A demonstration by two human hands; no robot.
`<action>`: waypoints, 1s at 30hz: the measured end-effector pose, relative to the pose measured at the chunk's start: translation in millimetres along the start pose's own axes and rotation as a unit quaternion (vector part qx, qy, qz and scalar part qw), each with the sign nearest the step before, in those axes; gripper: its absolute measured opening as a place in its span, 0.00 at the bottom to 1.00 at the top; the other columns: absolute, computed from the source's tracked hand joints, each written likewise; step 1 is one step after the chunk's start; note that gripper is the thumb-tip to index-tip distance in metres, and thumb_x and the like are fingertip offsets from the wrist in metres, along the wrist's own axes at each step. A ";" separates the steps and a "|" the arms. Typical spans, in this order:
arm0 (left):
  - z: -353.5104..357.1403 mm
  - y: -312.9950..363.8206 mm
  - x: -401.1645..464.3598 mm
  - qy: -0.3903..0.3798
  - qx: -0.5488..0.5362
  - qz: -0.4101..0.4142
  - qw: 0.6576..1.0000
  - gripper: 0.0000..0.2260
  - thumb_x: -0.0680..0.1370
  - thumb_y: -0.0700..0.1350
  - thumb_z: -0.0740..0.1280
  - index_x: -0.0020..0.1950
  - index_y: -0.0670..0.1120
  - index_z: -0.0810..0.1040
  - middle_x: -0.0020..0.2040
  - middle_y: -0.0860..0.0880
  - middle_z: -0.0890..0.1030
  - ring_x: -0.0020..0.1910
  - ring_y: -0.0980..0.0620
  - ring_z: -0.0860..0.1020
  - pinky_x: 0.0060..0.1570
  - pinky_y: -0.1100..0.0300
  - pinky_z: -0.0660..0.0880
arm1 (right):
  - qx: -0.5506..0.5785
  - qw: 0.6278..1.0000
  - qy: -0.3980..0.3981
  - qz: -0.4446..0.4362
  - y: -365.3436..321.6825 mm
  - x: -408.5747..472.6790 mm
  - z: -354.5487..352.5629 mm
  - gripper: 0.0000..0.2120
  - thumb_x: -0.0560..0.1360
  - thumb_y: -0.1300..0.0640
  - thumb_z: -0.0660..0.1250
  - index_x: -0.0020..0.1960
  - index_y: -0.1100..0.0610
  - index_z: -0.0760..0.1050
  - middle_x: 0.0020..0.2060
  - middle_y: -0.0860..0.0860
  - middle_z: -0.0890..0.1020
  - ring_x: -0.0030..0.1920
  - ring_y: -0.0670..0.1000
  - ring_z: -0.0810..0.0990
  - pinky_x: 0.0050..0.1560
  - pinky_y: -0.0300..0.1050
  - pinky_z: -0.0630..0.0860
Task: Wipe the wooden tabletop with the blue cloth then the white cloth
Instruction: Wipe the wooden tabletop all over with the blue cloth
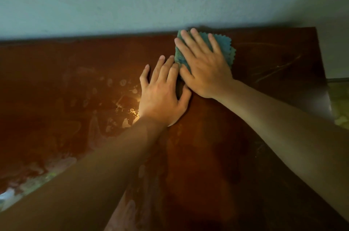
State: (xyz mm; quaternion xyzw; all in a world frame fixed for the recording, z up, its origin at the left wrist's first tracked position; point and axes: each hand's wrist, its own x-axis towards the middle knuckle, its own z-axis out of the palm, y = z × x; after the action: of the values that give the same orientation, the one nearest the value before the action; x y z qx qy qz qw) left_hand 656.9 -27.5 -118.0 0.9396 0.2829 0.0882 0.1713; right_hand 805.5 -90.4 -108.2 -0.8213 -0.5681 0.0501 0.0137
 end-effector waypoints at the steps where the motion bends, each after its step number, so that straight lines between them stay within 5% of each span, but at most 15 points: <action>1: 0.2 -0.6 0.0 0.003 0.001 0.000 1.000 0.26 0.81 0.57 0.58 0.75 0.45 0.69 0.77 0.46 0.68 0.80 0.47 0.59 0.78 0.41 0.50 | 0.008 1.000 0.000 -0.003 0.9 0.6 0.3 0.33 0.82 0.43 0.42 0.84 0.55 0.53 0.83 0.53 0.54 0.83 0.54 0.49 0.82 0.60 0.46; 5: 0.8 0.9 0.1 0.003 0.011 0.005 1.000 0.26 0.81 0.56 0.57 0.75 0.45 0.70 0.78 0.45 0.67 0.80 0.46 0.59 0.78 0.41 0.50 | 0.017 1.000 0.013 -0.002 16.7 -7.3 2.2 0.31 0.84 0.43 0.48 0.83 0.54 0.55 0.83 0.53 0.55 0.83 0.54 0.50 0.82 0.59 0.46; 16: 0.2 0.3 -0.5 -0.005 0.019 0.006 1.000 0.26 0.81 0.57 0.55 0.76 0.46 0.69 0.79 0.46 0.65 0.81 0.46 0.57 0.78 0.42 0.49 | 0.019 0.995 -0.010 0.095 23.1 -37.0 2.6 0.33 0.82 0.42 0.44 0.84 0.55 0.51 0.83 0.54 0.53 0.83 0.55 0.48 0.82 0.61 0.45; 24: 1.7 -1.2 -1.4 -0.006 0.033 0.007 0.999 0.27 0.82 0.57 0.54 0.78 0.47 0.66 0.80 0.47 0.63 0.81 0.46 0.56 0.78 0.41 0.49 | 0.013 0.998 -0.027 0.062 22.6 -53.6 2.8 0.34 0.81 0.40 0.43 0.84 0.54 0.51 0.84 0.53 0.52 0.83 0.54 0.48 0.82 0.60 0.44; 30: 1.0 -0.9 -2.1 -0.013 0.032 0.009 0.999 0.26 0.82 0.57 0.54 0.79 0.47 0.66 0.81 0.47 0.62 0.81 0.46 0.55 0.79 0.43 0.48 | 0.021 0.993 -0.012 0.117 31.3 -37.4 5.2 0.33 0.83 0.41 0.46 0.84 0.54 0.51 0.84 0.53 0.52 0.83 0.54 0.47 0.82 0.60 0.44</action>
State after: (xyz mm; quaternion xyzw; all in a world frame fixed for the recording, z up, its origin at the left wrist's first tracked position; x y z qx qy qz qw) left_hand 655.0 -28.3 -119.4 0.9481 0.2751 0.0687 0.1440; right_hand 821.1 -136.6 -113.4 -0.8809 -0.4674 0.0728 0.0185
